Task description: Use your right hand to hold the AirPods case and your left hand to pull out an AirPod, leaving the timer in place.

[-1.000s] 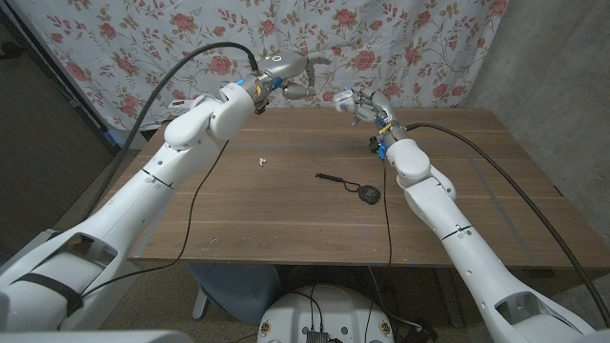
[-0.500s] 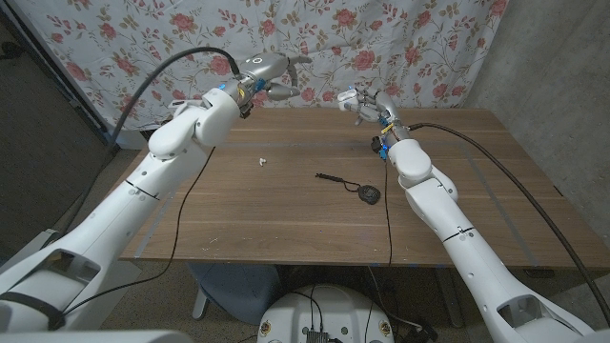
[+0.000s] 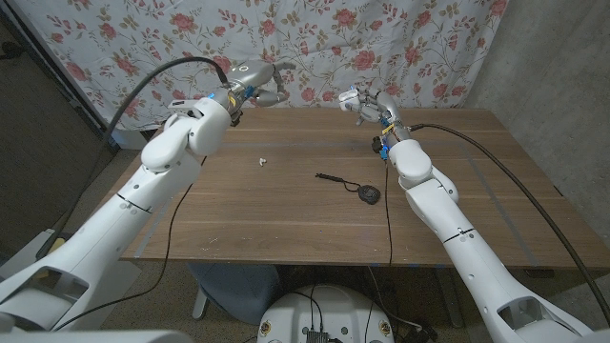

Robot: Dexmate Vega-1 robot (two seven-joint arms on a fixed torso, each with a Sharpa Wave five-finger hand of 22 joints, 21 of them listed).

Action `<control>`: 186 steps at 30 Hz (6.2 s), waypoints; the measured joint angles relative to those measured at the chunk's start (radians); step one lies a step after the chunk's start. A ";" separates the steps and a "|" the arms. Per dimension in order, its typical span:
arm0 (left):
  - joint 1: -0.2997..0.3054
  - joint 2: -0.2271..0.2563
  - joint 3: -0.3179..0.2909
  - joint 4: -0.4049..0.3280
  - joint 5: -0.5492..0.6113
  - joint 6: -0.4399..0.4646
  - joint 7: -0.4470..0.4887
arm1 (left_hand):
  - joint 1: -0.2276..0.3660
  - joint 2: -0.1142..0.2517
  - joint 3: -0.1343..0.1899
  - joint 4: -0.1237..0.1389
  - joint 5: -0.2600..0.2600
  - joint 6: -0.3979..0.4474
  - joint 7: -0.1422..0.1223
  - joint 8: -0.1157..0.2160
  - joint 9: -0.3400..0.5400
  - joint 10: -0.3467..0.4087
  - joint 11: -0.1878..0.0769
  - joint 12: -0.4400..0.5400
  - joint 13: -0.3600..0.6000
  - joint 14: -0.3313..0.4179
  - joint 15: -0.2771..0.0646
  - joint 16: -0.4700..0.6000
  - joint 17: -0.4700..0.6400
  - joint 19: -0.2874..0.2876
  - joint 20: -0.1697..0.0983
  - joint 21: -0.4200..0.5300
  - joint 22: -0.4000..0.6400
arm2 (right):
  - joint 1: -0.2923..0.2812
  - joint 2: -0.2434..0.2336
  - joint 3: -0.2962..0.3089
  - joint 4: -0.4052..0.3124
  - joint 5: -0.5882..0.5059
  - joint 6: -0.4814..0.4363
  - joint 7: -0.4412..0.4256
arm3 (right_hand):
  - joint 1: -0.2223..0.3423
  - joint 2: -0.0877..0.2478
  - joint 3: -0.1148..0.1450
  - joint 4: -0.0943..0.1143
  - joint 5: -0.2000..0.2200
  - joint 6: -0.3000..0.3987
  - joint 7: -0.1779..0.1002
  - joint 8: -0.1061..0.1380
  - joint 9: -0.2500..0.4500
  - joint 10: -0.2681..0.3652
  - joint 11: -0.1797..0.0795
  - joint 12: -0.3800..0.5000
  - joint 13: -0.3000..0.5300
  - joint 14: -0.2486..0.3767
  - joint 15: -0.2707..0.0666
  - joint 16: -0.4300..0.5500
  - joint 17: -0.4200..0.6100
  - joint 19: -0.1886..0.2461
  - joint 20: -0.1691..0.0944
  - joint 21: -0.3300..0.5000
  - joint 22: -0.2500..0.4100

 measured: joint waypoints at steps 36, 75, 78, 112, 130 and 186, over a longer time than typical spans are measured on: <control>0.146 -0.002 -0.072 -0.042 0.053 0.206 -0.014 | 0.003 -0.003 -0.002 0.006 0.002 0.005 0.005 0.000 0.000 0.000 0.000 0.010 -0.007 0.012 -0.006 -0.005 0.005 0.000 0.000 0.000 0.000 | 0.005 0.012 0.007 0.020 0.012 -0.007 -0.013 | -0.003 -0.003 0.000 0.000 0.001 0.000 0.000 0.000 0.000 -0.002 -0.002 0.000 0.000 -0.002 -0.002 -0.003 0.000 0.000 0.000 0.000 0.000; 0.136 -0.012 -0.089 0.121 -0.015 0.187 -0.050 | 0.002 0.000 -0.002 0.006 0.002 0.013 0.009 0.000 0.000 0.000 0.000 0.013 -0.014 0.011 -0.007 -0.012 0.011 0.000 0.000 0.000 0.000 | 0.016 0.024 -0.019 0.000 -0.008 -0.040 -0.027 | 0.003 -0.003 0.000 0.000 0.004 0.000 0.000 0.000 0.000 0.000 0.000 -0.004 0.000 0.000 0.000 -0.004 0.000 0.000 0.000 0.007 0.000; 0.132 -0.010 -0.086 0.135 -0.019 0.181 -0.057 | 0.002 0.000 -0.002 0.006 0.002 0.013 0.009 0.000 0.000 0.000 0.000 0.012 -0.014 0.011 -0.007 -0.012 0.014 0.000 0.000 0.000 0.000 | 0.018 0.025 -0.021 0.000 -0.010 -0.042 -0.028 | 0.002 -0.001 -0.001 0.001 0.004 0.000 0.000 0.000 0.000 0.000 0.000 -0.002 0.000 0.000 0.000 -0.004 0.000 0.000 0.000 0.007 0.000; 0.062 -0.025 -0.011 0.297 -0.006 0.151 -0.108 | 0.002 0.000 -0.006 0.010 0.006 0.018 0.003 0.000 0.000 -0.004 -0.004 0.023 -0.018 0.016 -0.005 -0.020 0.014 0.000 0.000 0.000 0.000 | 0.013 0.017 -0.015 -0.009 -0.011 -0.038 -0.022 | 0.000 0.000 -0.002 0.002 0.005 0.000 0.000 0.000 0.000 0.000 0.000 -0.004 0.000 0.000 0.000 -0.004 -0.001 0.000 0.000 0.013 0.000; 0.047 -0.037 0.005 0.359 -0.014 0.114 -0.098 | -0.002 0.004 -0.007 0.017 0.004 0.018 0.004 0.000 0.000 -0.016 -0.002 0.023 -0.029 0.017 -0.008 -0.020 0.023 0.004 0.004 0.000 0.000 | 0.005 0.018 -0.019 -0.023 -0.023 -0.050 -0.030 | 0.000 -0.001 -0.002 0.002 0.008 0.000 0.000 0.000 0.000 0.000 0.000 0.000 0.000 -0.002 -0.002 -0.004 0.000 0.000 0.000 0.013 0.000; 0.076 -0.028 -0.011 0.366 -0.020 0.030 -0.007 | -0.240 -0.031 -0.036 0.063 -0.036 -0.011 -0.007 0.006 0.002 -0.283 0.056 -0.296 -0.253 -0.178 0.038 -0.129 -0.157 0.021 -0.015 0.000 0.000 | 0.002 0.027 -0.048 -0.058 -0.057 -0.084 -0.042 | -0.002 0.003 -0.003 0.003 0.008 0.000 0.000 0.000 0.000 -0.001 -0.001 0.000 0.000 0.000 0.000 -0.004 0.000 0.000 0.000 0.019 0.000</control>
